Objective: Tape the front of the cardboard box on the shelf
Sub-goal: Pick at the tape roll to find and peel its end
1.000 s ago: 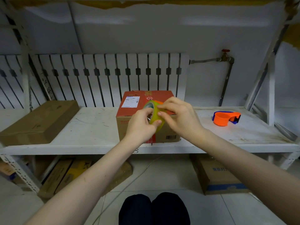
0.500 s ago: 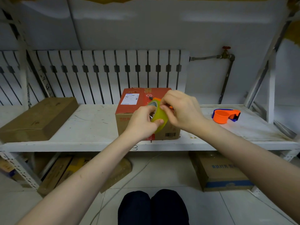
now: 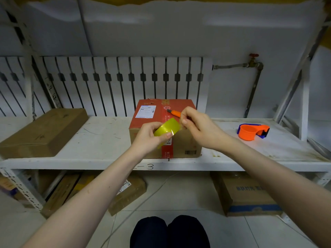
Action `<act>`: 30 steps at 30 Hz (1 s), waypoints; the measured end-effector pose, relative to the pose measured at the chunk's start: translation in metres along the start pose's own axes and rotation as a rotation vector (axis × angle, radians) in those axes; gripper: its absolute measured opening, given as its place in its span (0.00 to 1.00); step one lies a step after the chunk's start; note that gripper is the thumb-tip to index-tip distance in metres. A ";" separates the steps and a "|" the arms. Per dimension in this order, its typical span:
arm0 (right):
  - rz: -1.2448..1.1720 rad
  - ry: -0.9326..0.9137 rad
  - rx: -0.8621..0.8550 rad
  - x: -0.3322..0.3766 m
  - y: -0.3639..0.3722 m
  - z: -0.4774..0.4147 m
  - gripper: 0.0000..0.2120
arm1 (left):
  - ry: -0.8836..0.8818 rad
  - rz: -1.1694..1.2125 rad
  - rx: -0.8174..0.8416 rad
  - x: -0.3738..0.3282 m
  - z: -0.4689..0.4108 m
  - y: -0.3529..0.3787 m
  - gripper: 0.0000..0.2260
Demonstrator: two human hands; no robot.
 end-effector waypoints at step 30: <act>-0.539 0.618 -0.010 -0.043 0.022 -0.170 0.11 | 0.203 0.040 -0.278 -0.019 -0.140 -0.066 0.10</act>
Point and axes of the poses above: each hand's wrist, its own z-axis away from the middle knuckle, its own y-axis out of the palm, x = y × z, the point moved 3 cm from there along -z, towards the middle knuckle, and after that the axes turned 15 degrees about z, right-handed, at the moved point
